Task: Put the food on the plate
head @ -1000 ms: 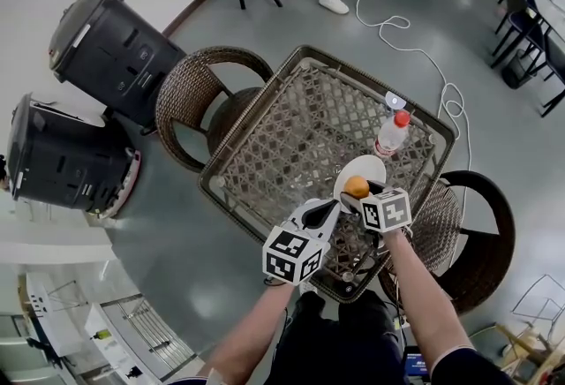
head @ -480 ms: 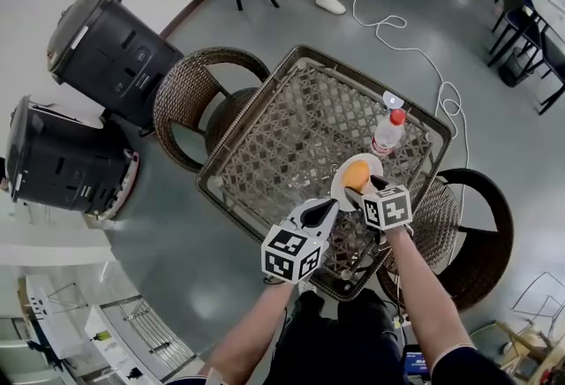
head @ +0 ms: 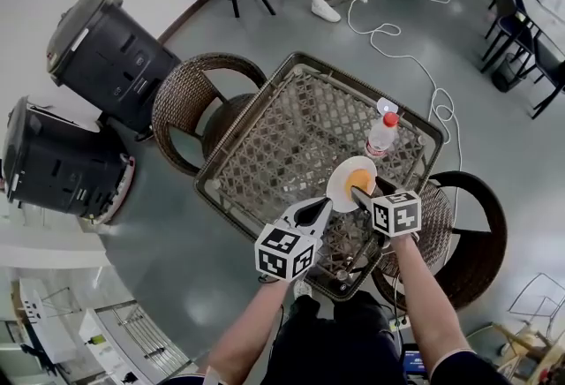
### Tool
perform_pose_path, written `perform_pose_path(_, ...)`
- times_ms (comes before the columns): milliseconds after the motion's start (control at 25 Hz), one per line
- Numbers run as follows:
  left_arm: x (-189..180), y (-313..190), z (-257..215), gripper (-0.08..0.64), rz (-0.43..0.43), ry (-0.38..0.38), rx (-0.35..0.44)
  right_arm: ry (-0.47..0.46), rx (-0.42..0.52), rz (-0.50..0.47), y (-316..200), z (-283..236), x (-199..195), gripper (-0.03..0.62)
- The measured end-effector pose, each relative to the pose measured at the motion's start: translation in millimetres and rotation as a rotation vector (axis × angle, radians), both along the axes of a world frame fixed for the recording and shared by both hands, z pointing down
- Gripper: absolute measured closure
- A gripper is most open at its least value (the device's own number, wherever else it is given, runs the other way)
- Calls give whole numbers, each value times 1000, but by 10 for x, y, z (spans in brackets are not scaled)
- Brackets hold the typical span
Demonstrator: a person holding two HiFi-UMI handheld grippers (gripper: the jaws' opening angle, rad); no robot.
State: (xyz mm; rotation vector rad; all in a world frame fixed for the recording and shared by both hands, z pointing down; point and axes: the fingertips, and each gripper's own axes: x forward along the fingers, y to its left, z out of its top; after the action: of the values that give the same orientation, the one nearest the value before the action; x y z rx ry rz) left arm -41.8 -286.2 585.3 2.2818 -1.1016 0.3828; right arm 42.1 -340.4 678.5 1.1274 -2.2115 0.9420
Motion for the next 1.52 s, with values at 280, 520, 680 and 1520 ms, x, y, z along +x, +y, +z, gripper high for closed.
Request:
perform_pose_path(280,54,45,-206,551,21,16,39,-21,214,-63,192,-626,-49,469)
perform_pose_path(520,55,88,-535,551,26,36,95,-73,342,-59,319,-1169,-49,586)
perform_pose_path(680,28,116,-821,552,27,36,149,-100,432,-68,400,-1580,-74,586)
perform_pose_path(1520,134,267,-1601,551,89,67,288,-179,631,-16,575,-2544,-109,588)
